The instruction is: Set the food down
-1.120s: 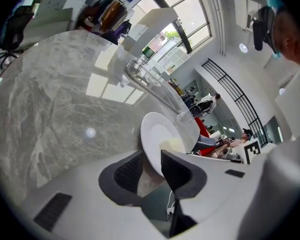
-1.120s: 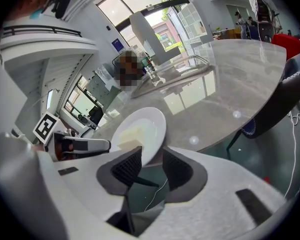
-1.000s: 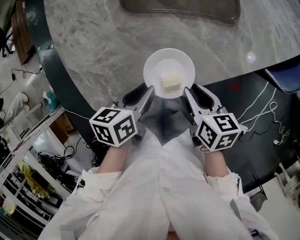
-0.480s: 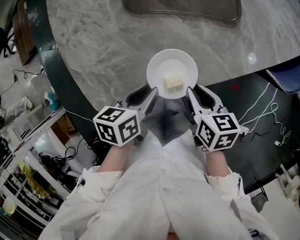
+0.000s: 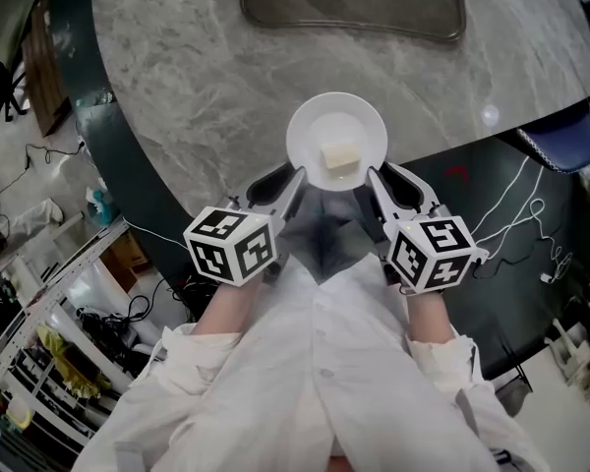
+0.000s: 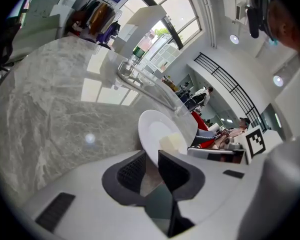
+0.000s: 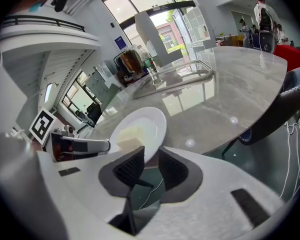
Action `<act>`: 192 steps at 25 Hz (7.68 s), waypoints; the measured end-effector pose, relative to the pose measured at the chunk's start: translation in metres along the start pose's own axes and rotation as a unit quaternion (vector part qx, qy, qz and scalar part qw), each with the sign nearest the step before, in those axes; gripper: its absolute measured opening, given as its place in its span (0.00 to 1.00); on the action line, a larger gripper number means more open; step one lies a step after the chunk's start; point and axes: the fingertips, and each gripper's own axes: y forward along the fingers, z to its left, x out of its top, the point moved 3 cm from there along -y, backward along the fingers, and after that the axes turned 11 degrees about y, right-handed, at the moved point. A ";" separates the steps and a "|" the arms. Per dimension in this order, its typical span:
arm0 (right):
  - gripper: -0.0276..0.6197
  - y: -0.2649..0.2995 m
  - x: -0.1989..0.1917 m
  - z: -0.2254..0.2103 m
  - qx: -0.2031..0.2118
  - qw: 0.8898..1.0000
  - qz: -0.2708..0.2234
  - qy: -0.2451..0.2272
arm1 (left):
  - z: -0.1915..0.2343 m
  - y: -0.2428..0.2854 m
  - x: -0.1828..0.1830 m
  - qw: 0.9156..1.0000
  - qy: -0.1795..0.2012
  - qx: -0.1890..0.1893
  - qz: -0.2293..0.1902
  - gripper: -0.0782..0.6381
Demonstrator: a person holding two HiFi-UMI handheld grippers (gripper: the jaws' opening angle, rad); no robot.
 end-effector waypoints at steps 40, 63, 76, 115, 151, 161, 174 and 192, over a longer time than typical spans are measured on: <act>0.15 0.016 0.151 0.020 0.021 0.997 -0.068 -0.043 | 0.006 0.013 0.159 0.992 0.093 -0.005 -0.079 0.22; 0.16 0.088 0.258 -0.026 0.032 0.998 -0.024 -0.047 | 0.047 0.099 0.246 0.996 0.061 0.012 -0.066 0.22; 0.16 0.117 0.279 -0.051 0.030 0.999 -0.001 -0.036 | 0.066 0.138 0.268 0.997 0.068 0.007 -0.040 0.23; 0.16 0.136 0.284 -0.060 0.030 0.996 0.032 -0.073 | 0.083 0.164 0.272 0.997 0.071 0.043 0.002 0.23; 0.06 0.024 0.225 0.031 0.100 0.984 -0.089 -0.121 | 0.024 0.046 0.231 0.984 0.161 -0.010 -0.080 0.24; 0.05 -0.020 0.158 0.080 0.124 0.976 -0.119 -0.130 | -0.003 -0.017 0.178 0.972 0.201 -0.056 -0.106 0.19; 0.05 -0.062 0.086 0.139 0.198 0.966 -0.124 -0.109 | -0.029 -0.071 0.112 0.966 0.175 -0.119 -0.149 0.17; 0.05 -0.083 0.071 0.134 0.230 0.964 -0.110 -0.077 | -0.083 -0.063 0.084 0.965 0.169 -0.150 -0.130 0.16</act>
